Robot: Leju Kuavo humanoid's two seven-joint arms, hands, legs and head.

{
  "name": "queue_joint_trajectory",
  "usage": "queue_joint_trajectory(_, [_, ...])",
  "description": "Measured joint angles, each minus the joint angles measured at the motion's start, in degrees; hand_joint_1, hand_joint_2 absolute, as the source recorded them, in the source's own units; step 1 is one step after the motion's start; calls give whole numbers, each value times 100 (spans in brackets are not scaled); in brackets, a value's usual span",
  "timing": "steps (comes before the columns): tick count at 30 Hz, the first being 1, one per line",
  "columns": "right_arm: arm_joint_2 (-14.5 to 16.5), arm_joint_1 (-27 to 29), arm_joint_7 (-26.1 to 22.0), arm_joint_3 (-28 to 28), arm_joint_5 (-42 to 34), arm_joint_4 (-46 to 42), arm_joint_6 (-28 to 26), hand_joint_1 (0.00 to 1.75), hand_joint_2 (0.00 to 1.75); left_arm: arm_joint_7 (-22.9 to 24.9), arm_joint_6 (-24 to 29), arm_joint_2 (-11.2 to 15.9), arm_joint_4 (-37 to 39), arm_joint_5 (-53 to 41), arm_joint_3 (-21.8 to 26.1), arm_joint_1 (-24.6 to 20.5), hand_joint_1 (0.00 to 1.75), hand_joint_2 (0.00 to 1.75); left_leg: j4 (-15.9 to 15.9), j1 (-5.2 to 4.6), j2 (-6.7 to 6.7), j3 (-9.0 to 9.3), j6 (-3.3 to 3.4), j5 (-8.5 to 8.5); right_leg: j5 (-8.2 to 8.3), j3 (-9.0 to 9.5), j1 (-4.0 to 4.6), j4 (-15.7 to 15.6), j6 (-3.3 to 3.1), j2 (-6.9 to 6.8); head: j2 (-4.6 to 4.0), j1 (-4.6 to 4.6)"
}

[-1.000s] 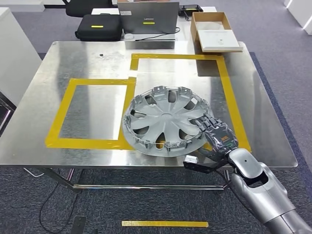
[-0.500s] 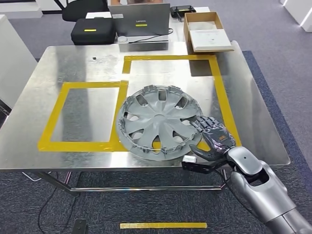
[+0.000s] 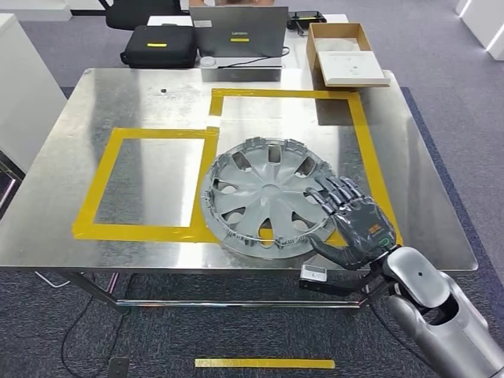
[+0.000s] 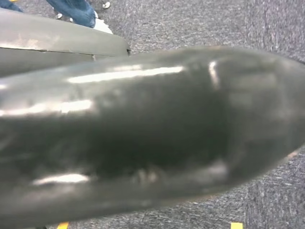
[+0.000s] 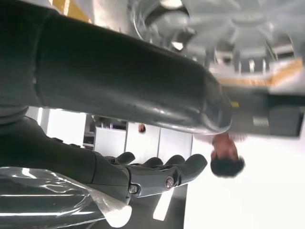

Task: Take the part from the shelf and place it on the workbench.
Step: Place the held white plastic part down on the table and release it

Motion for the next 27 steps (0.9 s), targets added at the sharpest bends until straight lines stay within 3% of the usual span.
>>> queue_joint_trajectory(2, [29, 74, -9, -7, 63, -162, -89, 0, 0, -4, 14, -2, 0, 2, 12, -3, 0, 0, 32, -18, -4, -27, -53, 12, 118, 239, 6, -454, -36, 7, 0, 3])
queue_joint_trajectory(5, [91, 169, -12, -4, 127, -290, -122, 0, 0, -4, 25, 1, 0, 3, 42, 1, 0, 0, 45, -16, -7, -50, -145, 39, 153, 250, 16, -491, -138, 13, 0, 6])
queue_joint_trajectory(6, [110, 184, -10, -3, 137, -325, -125, 0, 0, -4, 28, 3, 0, 3, 53, 0, 0, 0, 96, -11, -6, -66, -179, -23, 176, 244, 10, -497, -178, 7, 0, 0])
queue_joint_trajectory(8, [138, 190, -9, -3, 143, -379, -128, 0, 0, -4, 32, 7, 0, 3, 68, -2, 0, 0, 511, 8, -3, -207, -246, -363, 223, 214, -6, -511, -256, -11, 0, -18])
queue_joint_trajectory(10, [164, 204, -8, -2, 144, -411, -129, 0, 0, -4, 33, 6, 0, 3, 80, -1, 0, 0, 1273, 26, -1, -459, -289, -816, 268, 151, 2, -510, -295, -19, 0, -29])
queue_joint_trajectory(11, [175, 214, -7, -2, 145, -415, -130, 0, 0, -4, 33, 5, 0, 3, 85, 1, 0, 0, 1562, 30, -1, -536, -294, -953, 296, 113, 8, -509, -301, -21, 0, -29])
queue_joint_trajectory(12, [183, 224, -7, -1, 145, -418, -130, 0, 0, -4, 33, 4, 0, 3, 89, 2, 0, 0, 1667, 31, -1, -524, -290, -986, 327, 72, 13, -507, -300, -21, 0, -29])
queue_joint_trajectory(13, [195, 231, -5, 0, 146, -424, -130, 0, 0, -4, 37, 3, 0, 3, 92, 1, 0, 0, 1527, 31, -1, -394, -274, -910, 361, 33, 19, -506, -296, -19, 0, -30])
queue_joint_trajectory(15, [239, 233, 6, 0, 161, -449, -135, 0, 0, -5, 54, 4, 0, 5, 98, -7, 0, 0, 736, 20, -2, 116, -210, -602, 422, -25, 28, -506, -276, -11, 0, -30])
queue_joint_trajectory(17, [308, 228, 27, 3, 196, -478, -141, 0, 0, -16, 67, 11, 0, 17, 106, -22, 0, 0, 58, -6, -2, 501, -151, -437, 474, -59, 40, -502, -229, -12, 0, -26])
queue_joint_trajectory(21, [488, 213, 68, 54, 258, -492, -134, 0, 0, -57, 63, 6, 0, 51, 115, -19, 0, 0, -132, -43, 4, 515, -53, -323, 554, -104, 11, -517, -79, -16, 0, -26])
queue_joint_trajectory(23, [543, 191, 69, 96, 238, -495, -114, 0, 0, -69, 56, -4, 0, 49, 116, -26, 0, 0, -193, -18, 17, 450, 17, -200, 271, -229, 9, -267, -32, -8, 0, -11])
queue_joint_trajectory(25, [602, 163, 69, 143, 195, -494, -96, 0, 0, -72, 39, -10, 0, 35, 116, -29, 0, 0, -204, -10, 25, 332, 54, -103, -257, -457, 2, 424, -4, -4, 0, 9])
queue_joint_trajectory(26, [638, 155, 68, 171, 177, -494, -92, 0, 0, -72, 31, -14, 0, 29, 116, -26, 0, 0, -200, -11, 28, 267, 57, -60, -453, -541, -1, 792, 13, -5, 0, 14])
queue_joint_trajectory(27, [673, 153, 68, 202, 165, -494, -88, 0, 0, -72, 26, -19, 0, 21, 116, -24, 0, 0, -197, -11, 32, 205, 54, -20, -541, -559, -4, 1031, 29, -5, 0, 12])
